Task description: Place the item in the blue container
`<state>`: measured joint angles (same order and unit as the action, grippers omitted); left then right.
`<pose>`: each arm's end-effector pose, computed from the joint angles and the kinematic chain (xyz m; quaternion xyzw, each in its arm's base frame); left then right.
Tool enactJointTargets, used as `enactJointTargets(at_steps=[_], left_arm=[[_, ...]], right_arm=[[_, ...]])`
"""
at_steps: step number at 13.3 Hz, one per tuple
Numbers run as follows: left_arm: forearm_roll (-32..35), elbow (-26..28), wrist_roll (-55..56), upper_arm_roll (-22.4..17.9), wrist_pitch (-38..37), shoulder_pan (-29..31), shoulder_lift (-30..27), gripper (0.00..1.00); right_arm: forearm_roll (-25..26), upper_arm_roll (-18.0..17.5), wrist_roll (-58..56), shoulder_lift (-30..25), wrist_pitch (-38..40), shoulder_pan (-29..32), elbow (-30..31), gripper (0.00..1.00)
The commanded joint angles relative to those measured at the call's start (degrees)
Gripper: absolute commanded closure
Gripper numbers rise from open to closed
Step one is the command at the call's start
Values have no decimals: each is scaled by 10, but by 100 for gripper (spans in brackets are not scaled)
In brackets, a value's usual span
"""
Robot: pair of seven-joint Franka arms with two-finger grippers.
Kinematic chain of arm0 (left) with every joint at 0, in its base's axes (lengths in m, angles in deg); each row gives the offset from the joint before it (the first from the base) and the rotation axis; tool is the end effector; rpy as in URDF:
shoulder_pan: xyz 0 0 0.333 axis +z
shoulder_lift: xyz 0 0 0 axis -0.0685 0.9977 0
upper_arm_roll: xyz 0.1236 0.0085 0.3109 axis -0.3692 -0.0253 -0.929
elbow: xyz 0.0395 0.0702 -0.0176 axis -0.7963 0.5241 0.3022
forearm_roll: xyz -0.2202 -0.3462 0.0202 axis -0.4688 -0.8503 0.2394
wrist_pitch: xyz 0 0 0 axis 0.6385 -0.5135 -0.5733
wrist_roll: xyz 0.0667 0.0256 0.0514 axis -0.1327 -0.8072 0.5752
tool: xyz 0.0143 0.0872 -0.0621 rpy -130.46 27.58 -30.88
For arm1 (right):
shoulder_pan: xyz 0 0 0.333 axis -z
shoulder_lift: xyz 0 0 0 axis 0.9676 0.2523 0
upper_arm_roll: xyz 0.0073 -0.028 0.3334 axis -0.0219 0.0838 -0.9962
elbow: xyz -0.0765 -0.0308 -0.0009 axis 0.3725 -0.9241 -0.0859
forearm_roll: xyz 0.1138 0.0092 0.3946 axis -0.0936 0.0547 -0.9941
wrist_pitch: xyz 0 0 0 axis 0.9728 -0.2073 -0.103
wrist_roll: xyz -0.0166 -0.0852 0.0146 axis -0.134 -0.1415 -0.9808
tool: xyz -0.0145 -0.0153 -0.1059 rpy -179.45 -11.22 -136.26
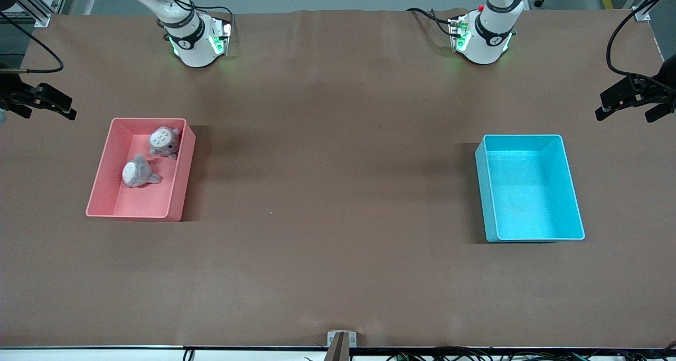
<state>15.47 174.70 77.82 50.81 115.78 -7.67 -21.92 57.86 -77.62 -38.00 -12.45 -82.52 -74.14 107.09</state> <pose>0.5690 -0.0030 0.6731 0.9994 -0.0183 0.0186 0.0223 0.5285 -0.0650 0.6115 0.9996 -0.0241 -0.0112 0.0117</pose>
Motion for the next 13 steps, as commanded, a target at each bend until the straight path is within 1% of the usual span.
enactJointTargets(at_steps=[1,2,3,4,8,11,13], left_arm=[[10,10,2,1,1,1,-11,0],[10,9,2,1,1,1,-11,0],[10,9,2,1,1,1,-11,0],[10,9,2,1,1,1,-11,0],[11,8,2,2,0,0,-13,0],[11,8,1,1,0,1,-13,0],[10,8,1,1,0,1,-12,0]], right_arm=[[-9,1,-6,-10,-11,3,13,0],[-12,1,-6,-10,-12,2,13,0],[-32,2,-6,-10,-13,3,13,0],[-39,2,-7,-10,-13,7,13,0],[-39,1,-13,-11,-18,5,13,0],[-39,1,-48,-11,-18,5,12,0],[-40,1,-42,-12,-12,5,13,0]])
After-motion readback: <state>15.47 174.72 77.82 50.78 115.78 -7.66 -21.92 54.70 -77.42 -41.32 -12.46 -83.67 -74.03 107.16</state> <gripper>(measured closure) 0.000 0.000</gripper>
